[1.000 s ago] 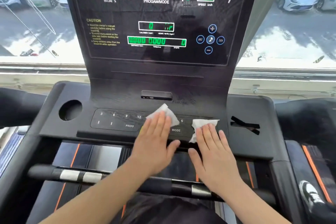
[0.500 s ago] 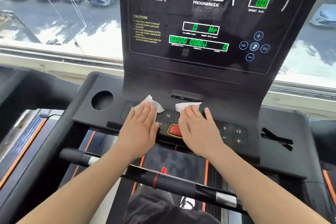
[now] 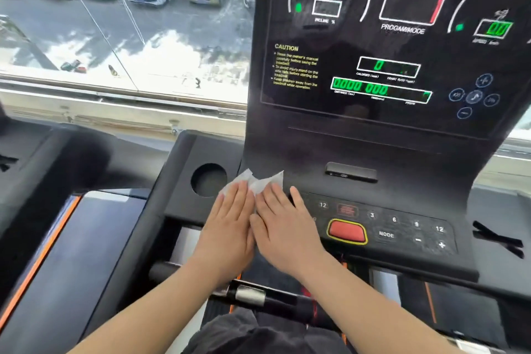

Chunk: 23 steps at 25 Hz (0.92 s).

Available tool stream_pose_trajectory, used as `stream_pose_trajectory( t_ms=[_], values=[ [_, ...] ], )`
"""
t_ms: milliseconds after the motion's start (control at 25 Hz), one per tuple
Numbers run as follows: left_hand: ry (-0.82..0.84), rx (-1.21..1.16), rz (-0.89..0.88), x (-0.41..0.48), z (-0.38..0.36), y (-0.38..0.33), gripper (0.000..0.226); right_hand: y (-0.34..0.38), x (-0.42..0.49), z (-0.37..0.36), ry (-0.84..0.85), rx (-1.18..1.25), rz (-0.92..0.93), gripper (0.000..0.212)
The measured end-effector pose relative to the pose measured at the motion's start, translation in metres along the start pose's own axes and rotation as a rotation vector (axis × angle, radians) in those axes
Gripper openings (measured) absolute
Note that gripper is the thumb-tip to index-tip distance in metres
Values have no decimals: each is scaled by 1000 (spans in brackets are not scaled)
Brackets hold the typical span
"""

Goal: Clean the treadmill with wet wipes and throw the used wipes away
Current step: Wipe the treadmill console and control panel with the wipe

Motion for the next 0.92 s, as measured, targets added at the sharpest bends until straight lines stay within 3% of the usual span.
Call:
stream_pose_trajectory(
  t_ms=[240, 400, 560, 640, 920],
  values=[
    [-86, 34, -205, -24, 0, -2, 67, 7, -64, -12, -101, -97, -51, 59],
    [-32, 56, -375, -28, -18, -28, 79, -5, -93, -21, -133, -190, -115, 62],
    [-55, 96, -475, -18, -20, -46, 81, -16, -103, -18, -199, -246, -232, 65],
    [-82, 103, -443, -12, -19, -47, 77, -15, -98, -22, -244, -235, -246, 66],
    [-202, 102, -352, 11, -15, -16, 57, -39, -78, -12, -321, -351, 85, 56]
  ],
)
Point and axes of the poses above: each hand's wrist, its own x-axis towards the middle knuckle, its own z-axis out of the back of the hand, y = z × x, the point moved 3 cm from there along x, towards the middle knuckle, and after that the axes turned 7 degrees about -y, right-handed, at the moved point
